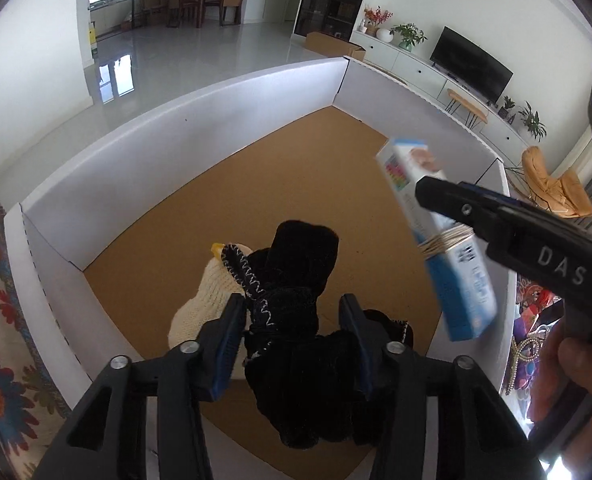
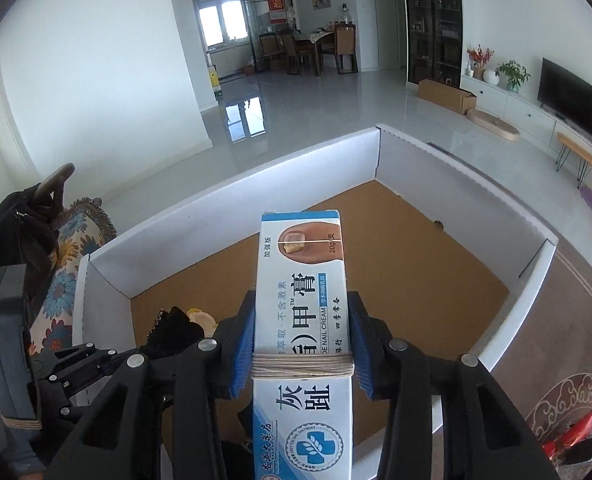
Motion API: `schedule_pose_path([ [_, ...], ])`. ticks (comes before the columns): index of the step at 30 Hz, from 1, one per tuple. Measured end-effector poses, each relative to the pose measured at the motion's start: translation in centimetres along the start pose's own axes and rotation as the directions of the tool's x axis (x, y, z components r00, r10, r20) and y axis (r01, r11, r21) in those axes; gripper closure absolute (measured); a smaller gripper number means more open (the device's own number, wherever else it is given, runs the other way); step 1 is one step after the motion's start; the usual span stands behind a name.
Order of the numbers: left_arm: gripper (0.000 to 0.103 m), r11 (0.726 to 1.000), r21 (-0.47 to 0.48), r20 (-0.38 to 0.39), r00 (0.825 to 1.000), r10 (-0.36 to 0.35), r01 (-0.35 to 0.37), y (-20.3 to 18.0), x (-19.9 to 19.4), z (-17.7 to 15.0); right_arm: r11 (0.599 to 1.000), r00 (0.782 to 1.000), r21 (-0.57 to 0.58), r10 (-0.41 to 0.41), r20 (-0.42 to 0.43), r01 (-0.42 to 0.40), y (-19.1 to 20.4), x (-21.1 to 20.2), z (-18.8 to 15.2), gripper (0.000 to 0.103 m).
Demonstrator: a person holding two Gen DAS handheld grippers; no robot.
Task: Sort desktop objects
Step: 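Carry the black bag in the left tool and ointment box in the right tool into the bin, releasing both, then move both open tools back over the table near the remaining objects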
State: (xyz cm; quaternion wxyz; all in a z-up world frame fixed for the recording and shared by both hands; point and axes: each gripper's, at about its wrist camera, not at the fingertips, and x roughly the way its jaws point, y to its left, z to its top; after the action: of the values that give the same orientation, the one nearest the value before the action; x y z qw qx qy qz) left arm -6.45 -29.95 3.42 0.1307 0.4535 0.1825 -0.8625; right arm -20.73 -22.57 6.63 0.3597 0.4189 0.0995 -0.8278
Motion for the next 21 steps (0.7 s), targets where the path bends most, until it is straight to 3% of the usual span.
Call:
schedule_pose_path([
  [1, 0.032, 1.000, 0.005, 0.016, 1.000, -0.007, 0.007, 0.0, -0.2, 0.1, 1.000, 1.000, 0.020, 0.003, -0.023, -0.003, -0.2, 0.9, -0.4, 0.043],
  [3, 0.019, 0.999, 0.022, 0.046, 0.998, 0.036, -0.037, -0.2, -0.7, 0.1, 0.999, 0.999, 0.048, 0.023, -0.024, -0.022, -1.1, 1.3, -1.1, 0.032],
  [6, 0.016, 0.999, 0.019, 0.087, 0.995, 0.045, -0.047, -0.5, -1.5, -0.6, 0.997, 0.999, 0.062, 0.041, 0.035, -0.043, -2.2, -0.7, -2.2, 0.030],
  [9, 0.016, 0.999, 0.016, 0.124, 0.991, -0.042, 0.041, -1.8, -3.5, -1.8, 0.998, 0.991, 0.055, 0.035, 0.130, -0.042, -3.5, -4.8, -4.1, 0.023],
  [11, 0.016, 0.992, 0.069, 0.159, 0.981, -0.115, 0.105, -4.1, -5.7, -3.2, 0.999, 0.983, 0.047, 0.013, 0.183, -0.022, -5.1, -7.6, -6.3, 0.018],
  [13, 0.016, 0.972, 0.165, 0.174, 0.965, -0.195, 0.167, -7.4, -7.7, -5.0, 0.999, 0.976, 0.047, -0.032, 0.216, 0.022, -6.8, -10.6, -9.4, 0.014],
  [15, 0.015, 0.935, 0.270, 0.155, 0.948, -0.277, 0.229, -11.3, -8.7, -7.0, 0.995, 0.969, 0.060, -0.097, 0.226, 0.085, -9.3, -13.3, -13.1, 0.014],
  [17, 0.000, 0.892, 0.352, 0.103, 0.936, -0.337, 0.283, -14.8, -8.4, -9.2, 0.981, 0.959, 0.091, -0.187, 0.215, 0.171, -12.0, -15.4, -17.3, 0.014],
  [18, 0.000, 0.876, 0.377, 0.078, 0.932, -0.353, 0.300, -16.3, -7.8, -10.5, 0.968, 0.950, 0.119, -0.241, 0.199, 0.221, -13.5, -16.5, -19.5, 0.014],
  [21, 0.000, 0.853, 0.439, -0.026, 0.953, -0.301, 0.282, -20.5, -3.6, -14.1, 0.917, 0.925, 0.206, -0.368, 0.101, 0.342, -17.6, -18.8, -26.2, 0.014],
])
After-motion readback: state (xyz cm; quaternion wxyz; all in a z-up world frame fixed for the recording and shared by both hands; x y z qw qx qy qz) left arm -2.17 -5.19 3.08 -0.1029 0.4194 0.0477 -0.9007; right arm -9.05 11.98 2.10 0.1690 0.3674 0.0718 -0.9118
